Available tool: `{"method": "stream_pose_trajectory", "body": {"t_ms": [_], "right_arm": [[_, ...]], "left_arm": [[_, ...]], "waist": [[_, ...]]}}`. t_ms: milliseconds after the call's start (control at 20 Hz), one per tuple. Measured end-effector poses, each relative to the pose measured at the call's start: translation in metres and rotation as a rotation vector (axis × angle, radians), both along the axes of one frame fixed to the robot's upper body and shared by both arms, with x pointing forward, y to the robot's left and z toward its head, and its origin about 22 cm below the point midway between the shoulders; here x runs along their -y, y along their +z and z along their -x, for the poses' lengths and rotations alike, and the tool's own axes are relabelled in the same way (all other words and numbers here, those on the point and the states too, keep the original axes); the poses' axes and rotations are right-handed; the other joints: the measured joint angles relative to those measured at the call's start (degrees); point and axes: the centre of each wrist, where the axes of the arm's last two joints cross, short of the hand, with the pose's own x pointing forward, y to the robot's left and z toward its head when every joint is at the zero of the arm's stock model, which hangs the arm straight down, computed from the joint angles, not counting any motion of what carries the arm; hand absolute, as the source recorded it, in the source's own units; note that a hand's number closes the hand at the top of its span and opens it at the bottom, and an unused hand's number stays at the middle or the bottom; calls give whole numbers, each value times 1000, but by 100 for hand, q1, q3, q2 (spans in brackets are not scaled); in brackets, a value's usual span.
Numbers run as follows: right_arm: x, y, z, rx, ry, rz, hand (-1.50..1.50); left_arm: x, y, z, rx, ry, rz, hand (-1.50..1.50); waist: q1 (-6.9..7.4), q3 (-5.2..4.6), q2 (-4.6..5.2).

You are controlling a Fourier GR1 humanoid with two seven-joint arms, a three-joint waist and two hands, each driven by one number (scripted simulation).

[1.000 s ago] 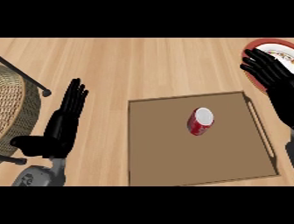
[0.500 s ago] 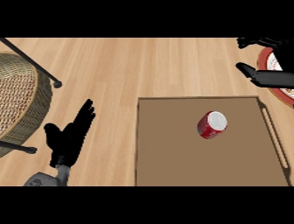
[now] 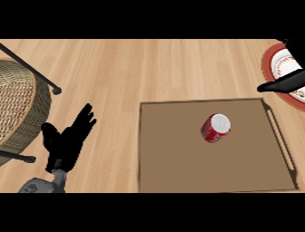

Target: Pick the can from the tray and place it in the plate

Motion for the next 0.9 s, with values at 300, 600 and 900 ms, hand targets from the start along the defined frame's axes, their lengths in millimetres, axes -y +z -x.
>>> {"method": "stream_pose_trajectory", "body": {"t_ms": [300, 600, 900], "right_arm": [[0, 33, 0, -2, 115, 364, -150], [-25, 48, 3, 6, 178, 608, -150], [-58, 26, 17, 6, 223, 720, -150]], "left_arm": [[-4, 1, 2, -12, 16, -3, 0], [-6, -1, 6, -13, 28, -4, 0], [-7, -1, 7, -24, 41, -8, 0]], "waist": [[-69, -11, -33], [-151, -12, -70], [-213, -11, -87]]}}
